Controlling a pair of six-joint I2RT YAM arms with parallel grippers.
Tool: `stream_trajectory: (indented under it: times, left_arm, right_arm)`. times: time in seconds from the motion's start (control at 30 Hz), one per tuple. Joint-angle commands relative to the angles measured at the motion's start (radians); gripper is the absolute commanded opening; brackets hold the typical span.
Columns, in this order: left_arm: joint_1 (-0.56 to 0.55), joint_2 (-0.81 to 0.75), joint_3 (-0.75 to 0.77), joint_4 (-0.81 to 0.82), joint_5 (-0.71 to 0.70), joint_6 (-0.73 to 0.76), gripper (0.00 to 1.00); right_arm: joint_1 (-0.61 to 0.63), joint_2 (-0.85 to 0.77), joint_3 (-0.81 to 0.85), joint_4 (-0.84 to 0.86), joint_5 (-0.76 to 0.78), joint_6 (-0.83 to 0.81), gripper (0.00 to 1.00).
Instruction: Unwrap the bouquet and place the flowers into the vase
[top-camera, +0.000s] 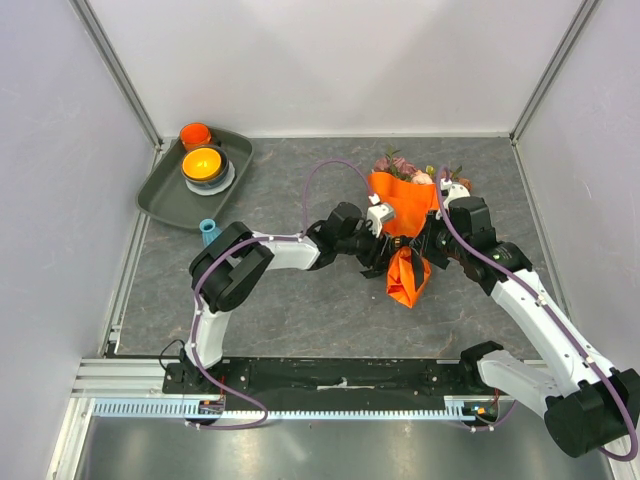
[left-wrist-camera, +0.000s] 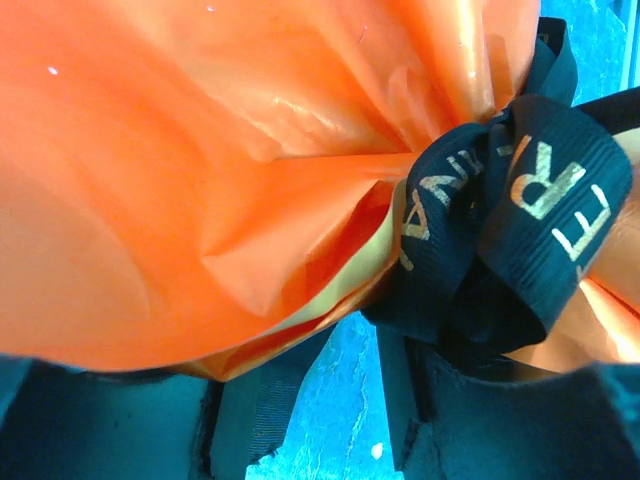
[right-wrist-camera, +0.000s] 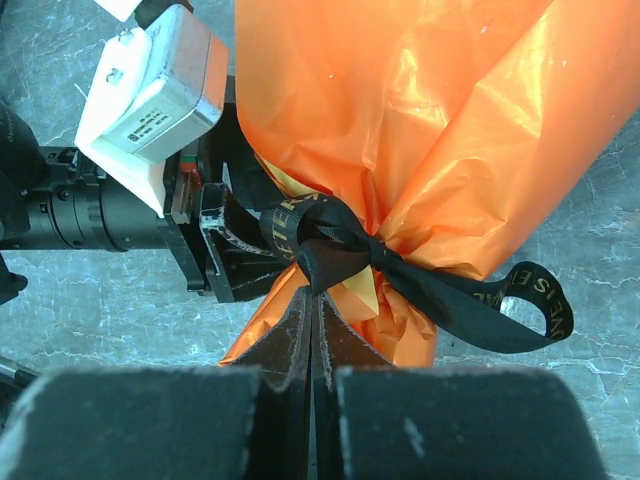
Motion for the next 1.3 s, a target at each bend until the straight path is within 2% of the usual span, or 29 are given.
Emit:
stream_trajectory:
  times: [0.0, 0.07, 0.1, 0.17, 0.2, 0.37, 0.6, 0.73, 0.9, 1.0, 1.17, 1.27]
  left_arm:
    - [-0.006, -0.004, -0.005, 0.088, -0.056, -0.022, 0.46]
    - [-0.006, -0.012, -0.013, 0.095, -0.082, -0.020, 0.39]
    - [-0.006, -0.019, -0.025, 0.106, -0.089, -0.022, 0.30]
    - [-0.008, -0.033, -0.039, 0.112, -0.134, -0.022, 0.23]
    - [-0.008, -0.041, -0.055, 0.117, -0.154, -0.022, 0.16]
    - [-0.010, -0.125, -0.122, 0.137, -0.246, -0.008, 0.02]
    - [-0.011, -0.232, -0.227, 0.137, -0.370, -0.058, 0.02]
    - [-0.011, -0.304, -0.287, 0.140, -0.520, -0.092, 0.02]
    - [-0.011, -0.390, -0.362, 0.128, -0.700, -0.121, 0.02]
    - [-0.010, -0.409, -0.387, 0.131, -0.795, -0.144, 0.02]
    - [-0.010, -0.412, -0.384, 0.095, -0.853, -0.180, 0.02]
    - [-0.008, -0.435, -0.401, 0.066, -0.954, -0.215, 0.02]
  right_arm:
    - [0.002, -0.021, 0.000, 0.041, -0.019, 0.013, 0.00]
    - [0.000, -0.023, -0.004, 0.041, -0.021, 0.013, 0.00]
    - [0.000, -0.024, -0.006, 0.041, -0.018, 0.010, 0.00]
    - [0.002, -0.026, -0.012, 0.041, -0.015, 0.012, 0.00]
    - [-0.001, -0.026, -0.014, 0.044, -0.013, 0.013, 0.00]
    - [0.002, -0.032, -0.032, 0.045, -0.005, 0.015, 0.00]
    - [0.002, -0.067, -0.060, 0.048, 0.096, 0.013, 0.00]
    - [0.002, -0.095, -0.102, 0.056, 0.231, 0.041, 0.00]
    - [0.000, -0.116, -0.165, 0.058, 0.311, 0.098, 0.00]
    - [0.000, -0.124, -0.191, 0.056, 0.366, 0.138, 0.00]
    - [0.000, -0.142, -0.219, 0.044, 0.470, 0.211, 0.00]
    - [-0.001, -0.161, -0.231, 0.035, 0.524, 0.251, 0.00]
